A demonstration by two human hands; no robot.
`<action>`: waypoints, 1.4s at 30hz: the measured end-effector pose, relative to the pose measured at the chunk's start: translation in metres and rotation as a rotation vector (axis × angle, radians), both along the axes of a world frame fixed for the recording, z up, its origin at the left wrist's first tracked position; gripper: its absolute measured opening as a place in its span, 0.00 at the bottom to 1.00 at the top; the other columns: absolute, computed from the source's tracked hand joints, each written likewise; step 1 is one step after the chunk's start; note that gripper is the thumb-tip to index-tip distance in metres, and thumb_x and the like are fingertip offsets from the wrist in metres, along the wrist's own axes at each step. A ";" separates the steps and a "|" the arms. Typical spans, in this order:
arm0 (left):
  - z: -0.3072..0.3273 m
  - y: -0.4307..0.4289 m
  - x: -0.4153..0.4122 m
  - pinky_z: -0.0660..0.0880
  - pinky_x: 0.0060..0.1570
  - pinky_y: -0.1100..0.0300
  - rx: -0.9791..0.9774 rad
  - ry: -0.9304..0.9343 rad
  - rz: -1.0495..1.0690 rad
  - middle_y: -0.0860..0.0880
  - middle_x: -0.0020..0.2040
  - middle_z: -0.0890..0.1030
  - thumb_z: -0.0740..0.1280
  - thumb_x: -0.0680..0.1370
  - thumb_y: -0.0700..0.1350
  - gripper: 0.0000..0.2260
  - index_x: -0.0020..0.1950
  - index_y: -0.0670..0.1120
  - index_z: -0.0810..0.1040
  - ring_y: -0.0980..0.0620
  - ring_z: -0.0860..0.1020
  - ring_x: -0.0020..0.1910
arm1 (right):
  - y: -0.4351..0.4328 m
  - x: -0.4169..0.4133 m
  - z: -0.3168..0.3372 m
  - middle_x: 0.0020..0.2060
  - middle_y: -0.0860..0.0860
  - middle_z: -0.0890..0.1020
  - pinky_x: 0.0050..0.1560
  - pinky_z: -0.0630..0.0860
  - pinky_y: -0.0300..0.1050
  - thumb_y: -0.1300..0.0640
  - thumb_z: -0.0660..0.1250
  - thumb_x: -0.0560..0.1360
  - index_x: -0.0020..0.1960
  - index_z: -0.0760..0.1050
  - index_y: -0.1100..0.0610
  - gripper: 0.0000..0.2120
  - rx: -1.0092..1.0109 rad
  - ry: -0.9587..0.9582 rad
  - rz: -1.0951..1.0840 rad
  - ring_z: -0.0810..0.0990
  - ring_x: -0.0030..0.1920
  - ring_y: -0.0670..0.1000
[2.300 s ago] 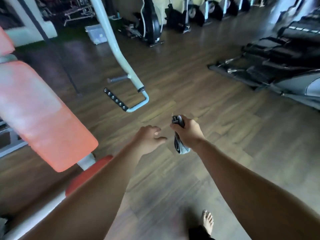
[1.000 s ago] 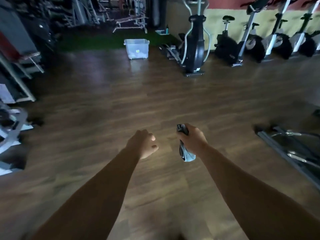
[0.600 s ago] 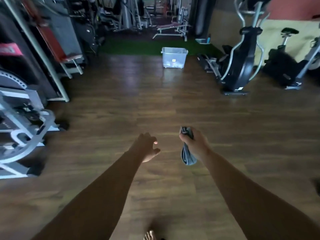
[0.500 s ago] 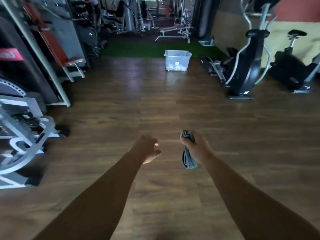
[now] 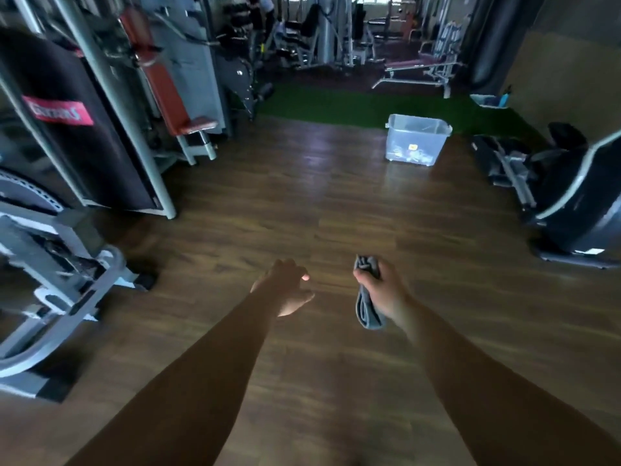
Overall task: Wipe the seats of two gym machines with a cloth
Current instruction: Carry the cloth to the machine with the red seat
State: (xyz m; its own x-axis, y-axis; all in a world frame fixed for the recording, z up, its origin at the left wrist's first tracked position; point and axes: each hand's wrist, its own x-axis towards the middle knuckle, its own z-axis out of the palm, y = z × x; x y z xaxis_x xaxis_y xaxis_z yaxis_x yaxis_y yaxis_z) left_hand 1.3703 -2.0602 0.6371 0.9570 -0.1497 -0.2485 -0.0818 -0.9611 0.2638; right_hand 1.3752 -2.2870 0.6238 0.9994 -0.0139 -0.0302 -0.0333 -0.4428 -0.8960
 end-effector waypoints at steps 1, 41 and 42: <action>0.003 0.006 0.025 0.68 0.74 0.47 -0.008 0.002 0.030 0.48 0.76 0.70 0.67 0.80 0.61 0.23 0.74 0.55 0.74 0.44 0.65 0.77 | 0.005 0.032 0.002 0.38 0.54 0.79 0.45 0.72 0.45 0.53 0.71 0.74 0.49 0.77 0.59 0.10 0.004 -0.008 0.023 0.77 0.38 0.50; -0.003 0.388 1.100 0.73 0.70 0.50 0.002 -0.035 0.402 0.53 0.74 0.74 0.68 0.78 0.60 0.23 0.71 0.58 0.77 0.47 0.70 0.75 | 0.398 1.170 0.029 0.38 0.52 0.80 0.44 0.74 0.48 0.54 0.71 0.77 0.47 0.76 0.56 0.06 -0.077 -0.017 0.396 0.79 0.38 0.49; -0.004 0.401 1.129 0.73 0.71 0.50 0.000 -0.036 0.398 0.52 0.74 0.74 0.68 0.77 0.61 0.23 0.72 0.58 0.77 0.47 0.70 0.75 | 0.411 1.196 0.029 0.38 0.51 0.80 0.43 0.72 0.44 0.56 0.70 0.77 0.46 0.76 0.56 0.05 -0.079 -0.020 0.401 0.78 0.38 0.47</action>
State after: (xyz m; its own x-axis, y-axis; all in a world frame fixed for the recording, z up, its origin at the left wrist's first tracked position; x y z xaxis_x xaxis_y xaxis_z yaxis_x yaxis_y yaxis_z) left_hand 2.4996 -1.6593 0.6327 0.9481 0.2350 -0.2140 0.2883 -0.9194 0.2676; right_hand 2.5708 -1.8758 0.6527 0.9266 0.3753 -0.0252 0.1729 -0.4843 -0.8576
